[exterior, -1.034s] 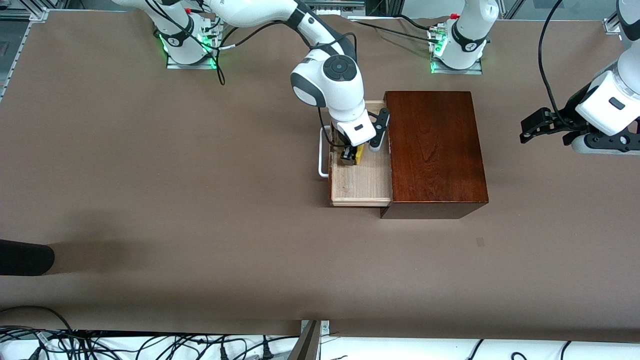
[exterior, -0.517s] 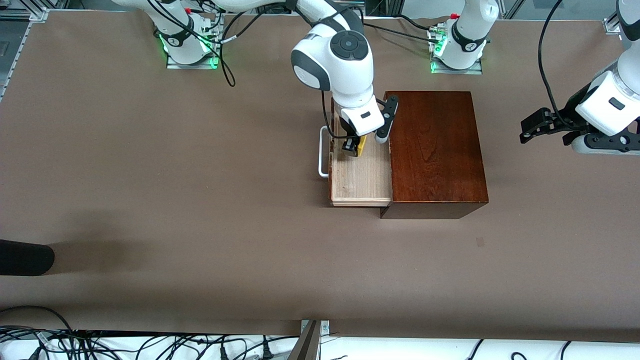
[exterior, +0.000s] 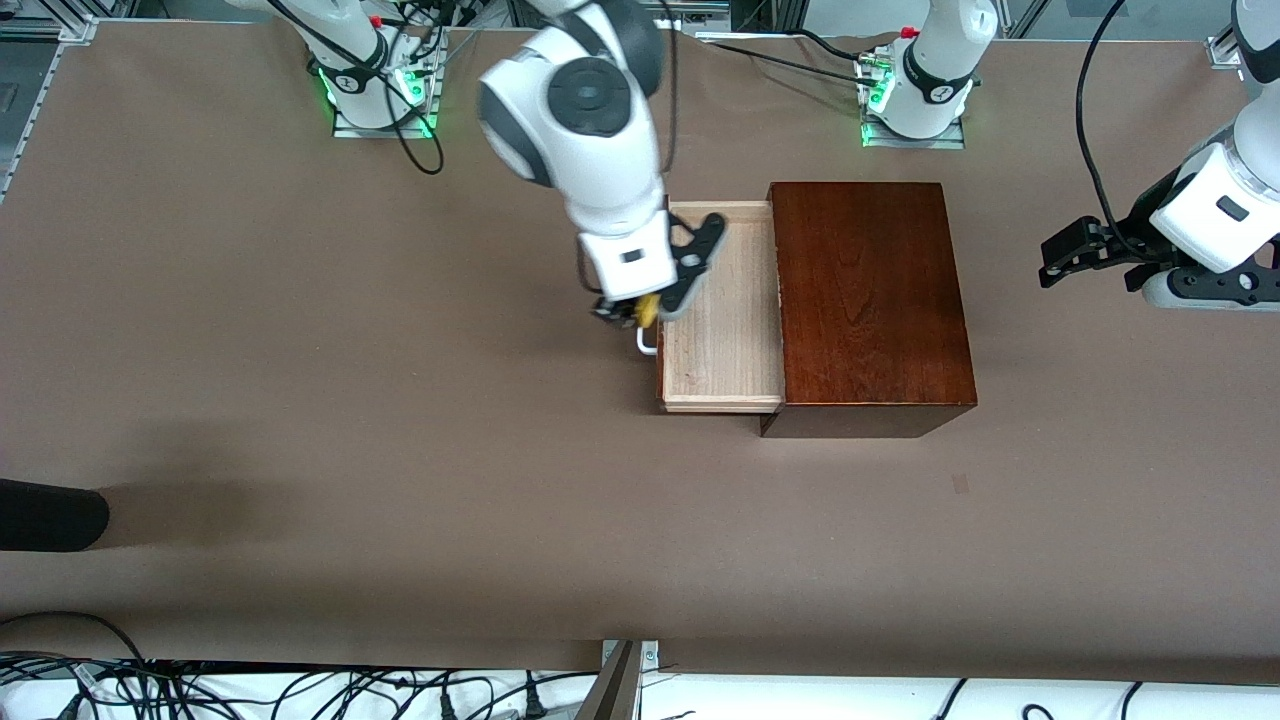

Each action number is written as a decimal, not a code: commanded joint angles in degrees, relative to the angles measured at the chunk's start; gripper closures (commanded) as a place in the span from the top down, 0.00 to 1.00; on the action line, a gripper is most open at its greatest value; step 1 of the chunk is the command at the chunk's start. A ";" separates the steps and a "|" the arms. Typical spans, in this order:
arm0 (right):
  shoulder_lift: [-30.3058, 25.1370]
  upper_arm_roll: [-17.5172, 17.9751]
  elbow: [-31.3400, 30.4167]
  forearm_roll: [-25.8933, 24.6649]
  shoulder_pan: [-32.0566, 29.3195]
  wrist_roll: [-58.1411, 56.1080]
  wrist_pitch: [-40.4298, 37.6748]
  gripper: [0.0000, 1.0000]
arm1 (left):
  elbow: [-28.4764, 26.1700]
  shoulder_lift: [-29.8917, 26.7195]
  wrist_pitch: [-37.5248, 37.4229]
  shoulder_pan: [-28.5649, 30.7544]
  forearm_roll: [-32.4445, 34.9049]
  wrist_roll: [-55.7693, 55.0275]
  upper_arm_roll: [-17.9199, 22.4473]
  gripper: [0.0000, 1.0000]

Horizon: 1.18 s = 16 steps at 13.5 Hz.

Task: Open drawer, take yellow block, close drawer
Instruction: 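Lift the yellow cube out of the drawer with the right gripper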

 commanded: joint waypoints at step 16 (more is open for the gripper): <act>-25.44 -22.16 -39.93 4.79 -9.16 1.02 7.31 0.19 | 4.94 3.95 -2.35 -1.30 0.91 -3.06 -2.51 1.00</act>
